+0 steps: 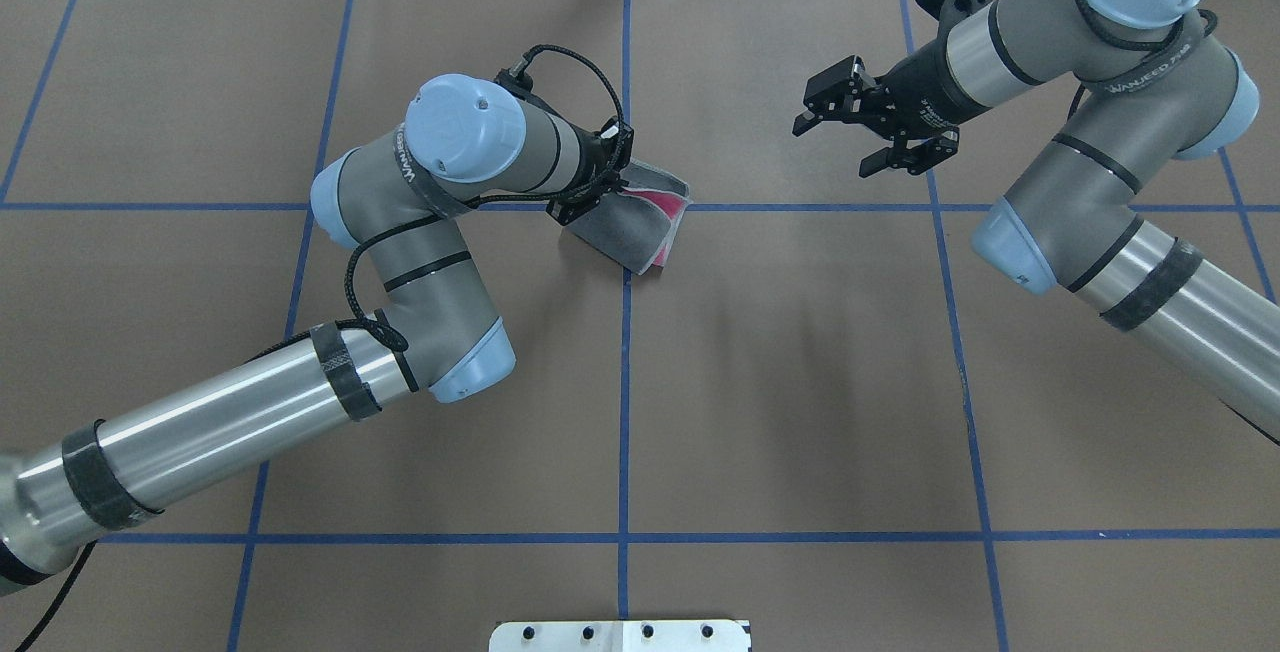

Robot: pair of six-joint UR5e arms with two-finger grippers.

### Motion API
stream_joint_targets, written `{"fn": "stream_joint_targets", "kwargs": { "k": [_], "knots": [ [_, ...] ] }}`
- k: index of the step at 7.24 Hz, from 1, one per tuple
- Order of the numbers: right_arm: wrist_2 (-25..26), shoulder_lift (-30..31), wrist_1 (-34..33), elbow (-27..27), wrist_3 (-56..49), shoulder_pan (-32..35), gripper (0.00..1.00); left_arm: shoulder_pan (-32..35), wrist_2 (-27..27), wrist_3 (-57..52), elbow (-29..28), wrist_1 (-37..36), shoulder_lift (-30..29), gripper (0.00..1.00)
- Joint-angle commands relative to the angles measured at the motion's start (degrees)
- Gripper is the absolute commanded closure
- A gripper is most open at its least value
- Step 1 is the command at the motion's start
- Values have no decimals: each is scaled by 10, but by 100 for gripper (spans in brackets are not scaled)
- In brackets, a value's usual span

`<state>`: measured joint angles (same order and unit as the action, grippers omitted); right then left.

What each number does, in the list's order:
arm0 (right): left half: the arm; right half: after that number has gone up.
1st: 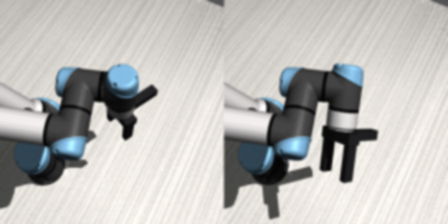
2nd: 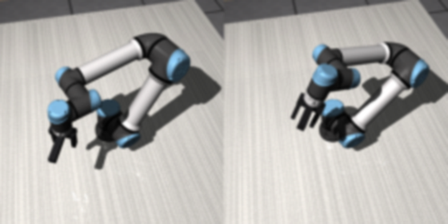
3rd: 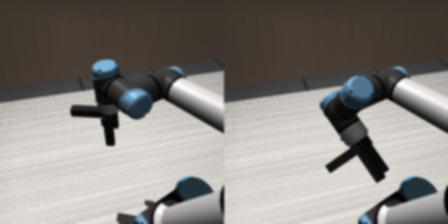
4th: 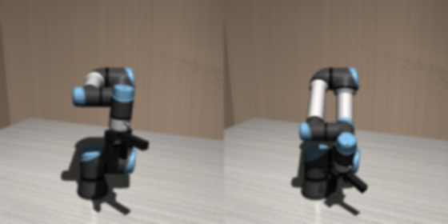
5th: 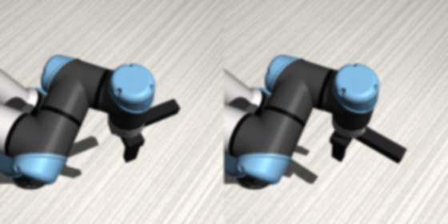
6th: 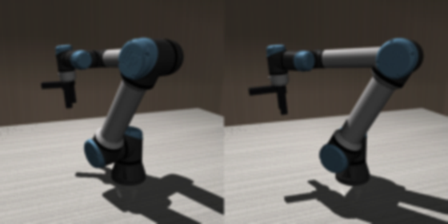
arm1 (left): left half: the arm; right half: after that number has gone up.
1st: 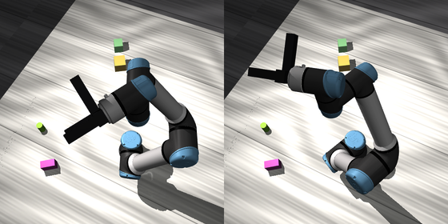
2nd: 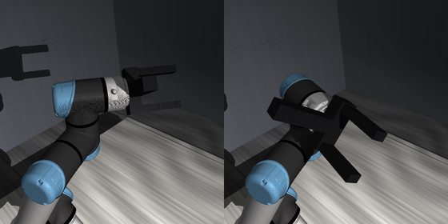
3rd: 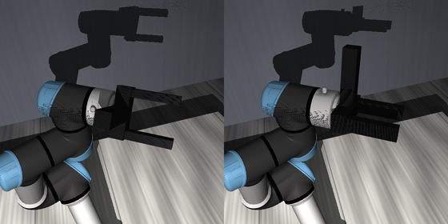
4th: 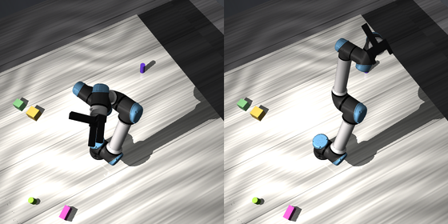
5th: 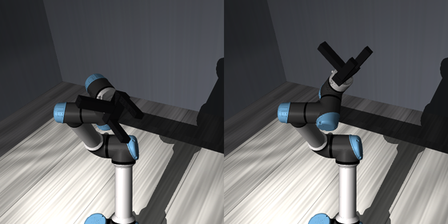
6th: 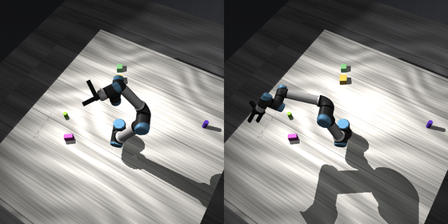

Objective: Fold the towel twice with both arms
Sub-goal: 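Open the left gripper and raise both arms away from the folded towel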

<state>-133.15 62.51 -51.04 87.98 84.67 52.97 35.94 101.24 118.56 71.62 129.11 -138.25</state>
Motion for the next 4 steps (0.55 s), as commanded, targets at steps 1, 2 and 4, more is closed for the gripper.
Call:
{"fn": "stream_joint_targets", "kwargs": {
  "k": [1, 2, 4],
  "knots": [
    [0, 1, 0, 0, 0, 0, 0, 11, 0, 0, -20, 6, -10, 100],
    [0, 1, 1, 0, 0, 0, 0, 11, 0, 0, -48, 17, -27, 100],
    [0, 2, 1, 0, 0, 0, 0, 9, 0, 0, -104, 55, -50, 100]
  ]
}}
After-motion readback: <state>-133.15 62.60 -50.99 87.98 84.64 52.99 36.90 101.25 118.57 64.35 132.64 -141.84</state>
